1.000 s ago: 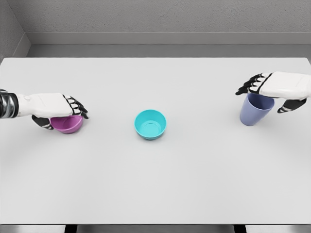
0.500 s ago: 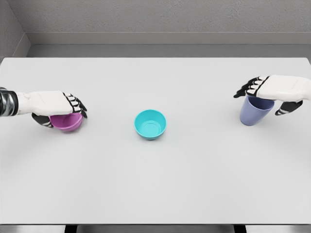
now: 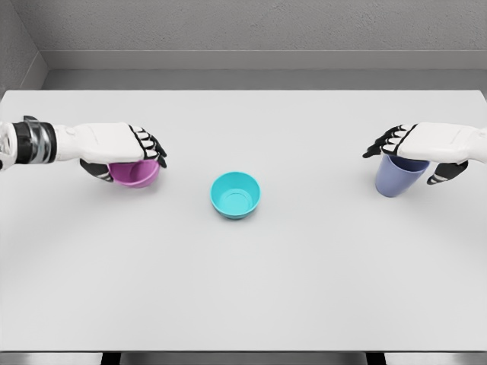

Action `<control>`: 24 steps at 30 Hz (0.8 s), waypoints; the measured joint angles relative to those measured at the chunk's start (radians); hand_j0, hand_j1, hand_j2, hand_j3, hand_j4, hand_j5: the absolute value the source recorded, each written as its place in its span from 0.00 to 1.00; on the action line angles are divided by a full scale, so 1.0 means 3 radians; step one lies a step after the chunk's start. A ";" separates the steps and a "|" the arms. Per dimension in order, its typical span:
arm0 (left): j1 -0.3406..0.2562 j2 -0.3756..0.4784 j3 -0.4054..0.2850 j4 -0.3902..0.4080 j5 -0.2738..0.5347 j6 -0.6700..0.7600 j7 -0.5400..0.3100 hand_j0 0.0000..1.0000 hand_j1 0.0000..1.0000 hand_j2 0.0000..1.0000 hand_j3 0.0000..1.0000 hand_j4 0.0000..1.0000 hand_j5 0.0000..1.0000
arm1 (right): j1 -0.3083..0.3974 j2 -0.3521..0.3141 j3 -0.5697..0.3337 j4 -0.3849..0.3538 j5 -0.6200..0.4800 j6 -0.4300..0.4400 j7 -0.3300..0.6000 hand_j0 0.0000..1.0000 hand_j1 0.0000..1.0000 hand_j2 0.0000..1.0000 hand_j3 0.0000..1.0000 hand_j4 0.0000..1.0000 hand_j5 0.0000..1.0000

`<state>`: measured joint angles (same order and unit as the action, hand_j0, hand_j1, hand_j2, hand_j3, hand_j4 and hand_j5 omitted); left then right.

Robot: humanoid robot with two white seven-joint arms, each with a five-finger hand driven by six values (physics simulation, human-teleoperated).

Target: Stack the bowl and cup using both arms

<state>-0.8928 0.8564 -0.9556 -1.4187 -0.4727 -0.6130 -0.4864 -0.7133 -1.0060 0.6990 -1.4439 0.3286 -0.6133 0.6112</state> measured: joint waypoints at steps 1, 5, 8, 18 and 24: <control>-0.0015 -0.0010 0.0000 -0.0037 0.0005 -0.0001 0.0002 0.73 0.73 0.73 0.73 0.73 0.73 | -0.0005 0.0001 0.0001 0.0005 0.0001 0.0000 0.0000 1.00 1.00 1.00 1.00 1.00 1.00; -0.0046 -0.0049 0.0001 -0.0206 0.0023 -0.0001 0.0007 0.73 0.73 0.73 0.73 0.73 0.73 | -0.0020 0.0019 0.0003 0.0045 0.0003 0.0000 0.0000 1.00 1.00 1.00 1.00 1.00 1.00; -0.0092 -0.0111 0.0001 -0.0313 0.0027 -0.0001 0.0007 0.73 0.73 0.73 0.73 0.73 0.73 | -0.0041 0.0032 0.0003 0.0071 0.0003 0.0000 0.0000 1.00 1.00 1.00 1.00 1.00 1.00; -0.0210 -0.0402 -0.0009 -0.0476 0.0047 -0.0003 0.0000 0.73 0.73 0.73 0.73 0.73 0.73 | -0.0041 0.0046 0.0006 0.0126 0.0004 0.0000 0.0000 1.00 1.00 1.00 1.00 1.00 1.00; -0.0302 -0.0612 -0.0069 -0.0470 0.0031 -0.0002 -0.0011 0.73 0.73 0.73 0.73 0.73 0.73 | -0.0041 0.0049 0.0034 0.0128 0.0004 0.0000 0.0000 1.00 1.00 1.00 1.00 1.00 1.00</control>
<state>-0.9833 0.6727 -0.9764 -1.5598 -0.4635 -0.6136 -0.4897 -0.7256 -0.9914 0.7092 -1.4054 0.3298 -0.6134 0.6112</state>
